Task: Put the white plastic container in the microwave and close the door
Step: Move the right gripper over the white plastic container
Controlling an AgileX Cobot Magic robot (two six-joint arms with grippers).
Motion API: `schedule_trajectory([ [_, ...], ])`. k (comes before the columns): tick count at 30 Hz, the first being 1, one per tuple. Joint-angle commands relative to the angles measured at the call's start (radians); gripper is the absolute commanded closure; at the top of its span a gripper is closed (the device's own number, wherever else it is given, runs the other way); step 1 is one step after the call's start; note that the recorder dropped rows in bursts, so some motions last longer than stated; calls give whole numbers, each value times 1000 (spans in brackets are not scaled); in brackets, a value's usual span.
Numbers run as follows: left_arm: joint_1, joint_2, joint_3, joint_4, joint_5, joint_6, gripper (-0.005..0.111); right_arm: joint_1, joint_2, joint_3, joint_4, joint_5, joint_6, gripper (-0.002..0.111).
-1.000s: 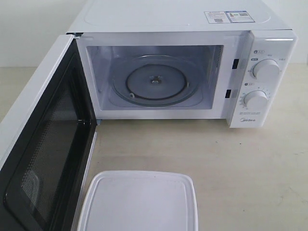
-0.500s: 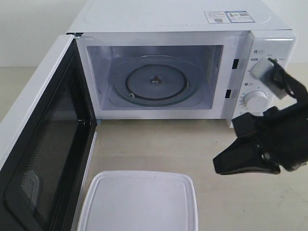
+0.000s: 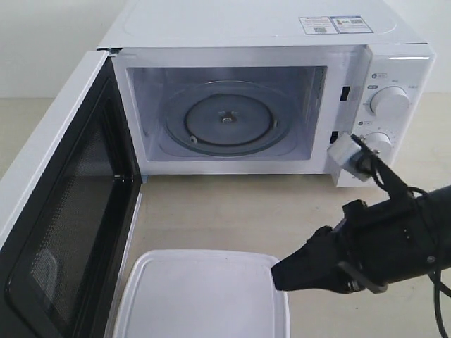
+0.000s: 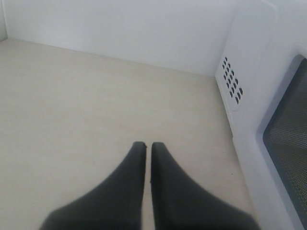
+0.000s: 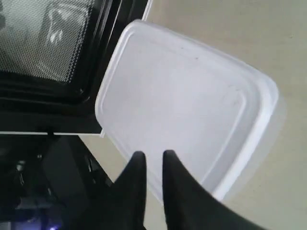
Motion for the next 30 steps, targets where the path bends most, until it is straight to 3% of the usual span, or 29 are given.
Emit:
schedule_trajectory([
  [1, 2, -3, -1, -4, 0, 4, 102, 100, -2, -76, -70, -44, 0, 63],
  [3, 2, -3, -1, -4, 0, 4, 102, 111, -2, -147, -191, -28, 103, 57],
  [7, 2, -3, -1, -4, 0, 4, 102, 111, 62, -340, -467, 92, 281, 57],
  [10, 2, -3, -1, -4, 0, 4, 102, 111, 161, -489, -591, 218, 296, 57],
  [21, 2, -3, -1, -4, 0, 4, 102, 181, 519, -897, -709, 333, 214, 57],
  [30, 2, -3, -1, -4, 0, 4, 102, 232, 660, -962, -693, 271, 30, 57],
])
